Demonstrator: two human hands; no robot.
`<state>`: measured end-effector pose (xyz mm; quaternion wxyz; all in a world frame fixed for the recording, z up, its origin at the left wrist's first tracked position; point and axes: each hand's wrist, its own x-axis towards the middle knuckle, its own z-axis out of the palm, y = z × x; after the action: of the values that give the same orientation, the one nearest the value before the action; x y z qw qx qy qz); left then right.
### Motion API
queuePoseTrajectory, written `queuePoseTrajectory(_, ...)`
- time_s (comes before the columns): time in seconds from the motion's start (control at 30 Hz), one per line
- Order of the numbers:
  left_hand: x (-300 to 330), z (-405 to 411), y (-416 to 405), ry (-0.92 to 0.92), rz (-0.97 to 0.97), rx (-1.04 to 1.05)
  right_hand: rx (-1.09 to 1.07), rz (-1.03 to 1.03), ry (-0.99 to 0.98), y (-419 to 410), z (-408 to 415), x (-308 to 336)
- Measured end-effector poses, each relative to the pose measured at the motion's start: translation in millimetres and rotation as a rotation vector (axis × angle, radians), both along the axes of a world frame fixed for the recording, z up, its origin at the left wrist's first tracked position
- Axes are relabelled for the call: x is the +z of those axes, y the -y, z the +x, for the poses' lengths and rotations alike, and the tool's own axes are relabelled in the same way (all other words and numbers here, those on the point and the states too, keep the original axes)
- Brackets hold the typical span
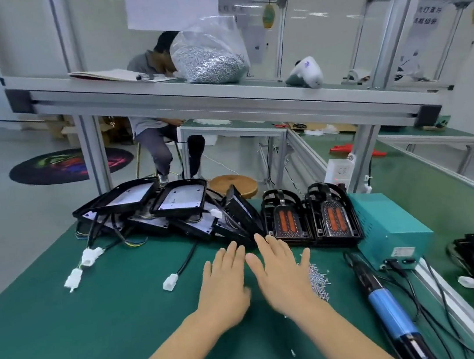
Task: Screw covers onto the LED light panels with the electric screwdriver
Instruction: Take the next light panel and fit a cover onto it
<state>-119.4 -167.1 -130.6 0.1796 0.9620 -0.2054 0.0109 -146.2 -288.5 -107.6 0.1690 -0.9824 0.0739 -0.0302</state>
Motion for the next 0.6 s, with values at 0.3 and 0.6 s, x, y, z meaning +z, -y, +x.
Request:
queuePoseTrajectory(0.3,11.0,37.4,-58.7,0.139,-0.026,0.164,0.031,-0.064,0.120,-27.9,27.6,8.4)
queuePoseTrajectory(0.6,22.1,75.9,-77.5,0.204,0.040,0.223,-0.065,-0.085,0.264,-24.8,60.0,23.9)
